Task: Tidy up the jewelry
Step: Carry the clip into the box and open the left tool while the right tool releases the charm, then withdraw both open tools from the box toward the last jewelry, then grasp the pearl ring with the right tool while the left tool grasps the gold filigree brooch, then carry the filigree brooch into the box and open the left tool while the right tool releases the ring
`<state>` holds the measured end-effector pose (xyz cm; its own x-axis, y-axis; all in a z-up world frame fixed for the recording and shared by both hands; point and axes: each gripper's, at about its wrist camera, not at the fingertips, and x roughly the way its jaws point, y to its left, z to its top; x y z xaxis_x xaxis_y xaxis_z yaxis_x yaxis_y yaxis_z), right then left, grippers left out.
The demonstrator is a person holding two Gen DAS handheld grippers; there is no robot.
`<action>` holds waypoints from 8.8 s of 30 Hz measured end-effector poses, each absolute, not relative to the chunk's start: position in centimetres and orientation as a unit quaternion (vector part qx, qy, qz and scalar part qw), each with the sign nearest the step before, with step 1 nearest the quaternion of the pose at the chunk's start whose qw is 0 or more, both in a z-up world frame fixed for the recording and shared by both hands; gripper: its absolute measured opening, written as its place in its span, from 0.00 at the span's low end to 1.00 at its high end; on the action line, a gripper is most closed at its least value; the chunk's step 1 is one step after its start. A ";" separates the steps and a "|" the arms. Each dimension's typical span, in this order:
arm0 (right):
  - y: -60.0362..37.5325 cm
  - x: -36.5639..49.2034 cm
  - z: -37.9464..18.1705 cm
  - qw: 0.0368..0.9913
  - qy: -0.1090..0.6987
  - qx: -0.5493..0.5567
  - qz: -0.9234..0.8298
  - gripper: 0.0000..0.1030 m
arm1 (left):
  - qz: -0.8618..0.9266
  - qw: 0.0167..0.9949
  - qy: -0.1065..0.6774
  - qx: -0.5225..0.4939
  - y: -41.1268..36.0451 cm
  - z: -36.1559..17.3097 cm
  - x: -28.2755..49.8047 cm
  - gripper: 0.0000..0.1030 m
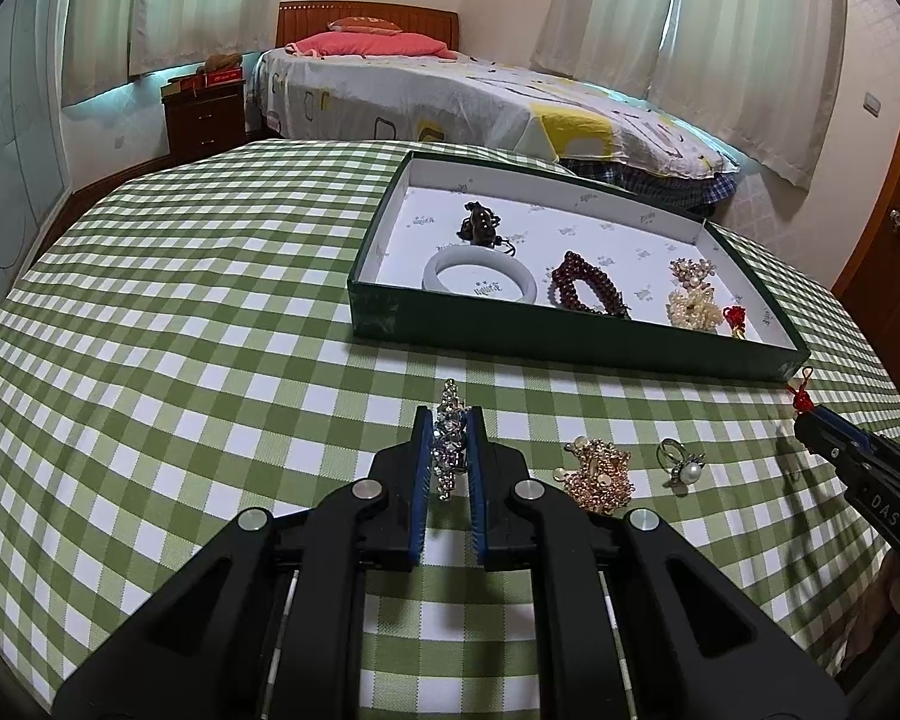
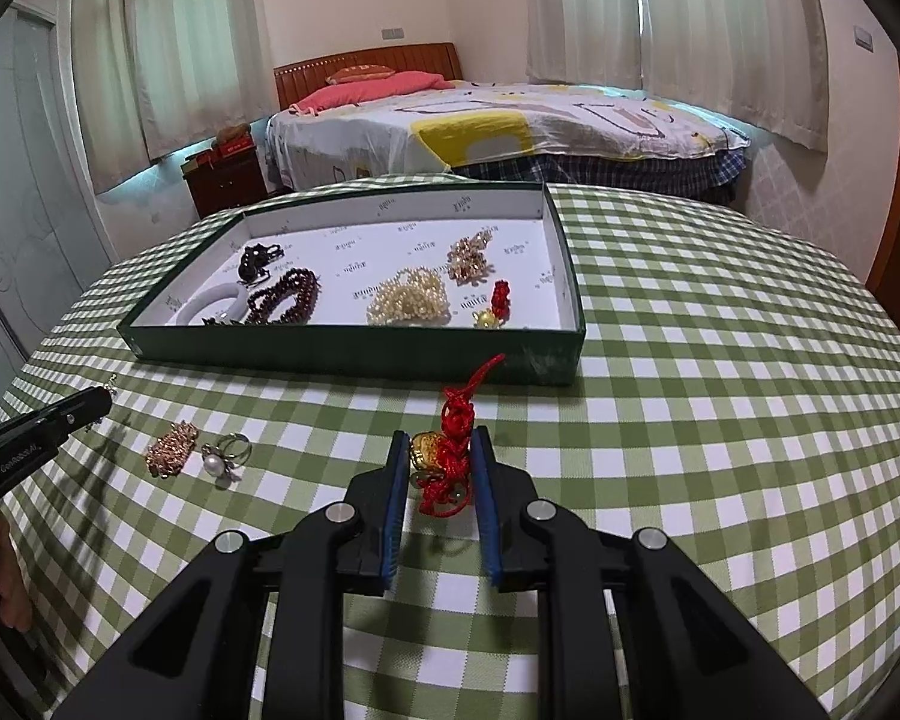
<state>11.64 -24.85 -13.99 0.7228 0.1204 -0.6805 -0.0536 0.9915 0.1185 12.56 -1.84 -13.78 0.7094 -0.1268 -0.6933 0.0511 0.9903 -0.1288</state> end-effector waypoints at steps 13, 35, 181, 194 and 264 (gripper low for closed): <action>-24.8 11.4 -12.0 0.936 0.345 0.052 0.053 0.21 | -0.064 0.932 0.352 -0.054 -2.5 -11.1 12.3 0.11; -22.8 15.9 -6.0 0.959 0.268 0.033 0.084 0.21 | -0.109 0.948 0.295 -0.058 -5.1 -5.5 17.3 0.11; -14.8 13.2 -15.4 0.905 0.410 0.000 0.119 0.24 | 0.033 0.935 0.351 -0.033 2.5 -11.8 10.8 0.87; -15.3 12.6 -15.1 0.906 0.404 0.002 0.124 0.22 | 0.019 0.931 0.363 -0.031 1.1 -12.6 10.5 0.87; -24.4 11.9 -15.2 0.919 0.383 0.069 0.064 0.22 | -0.095 0.908 0.408 0.004 -7.7 -15.5 12.5 0.15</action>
<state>11.94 -24.43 -15.16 0.6985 0.1699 -0.6951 -0.0644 0.9824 0.1753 12.52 -7.74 -15.55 0.6488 -0.1695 -0.7418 0.1758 0.9819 -0.0705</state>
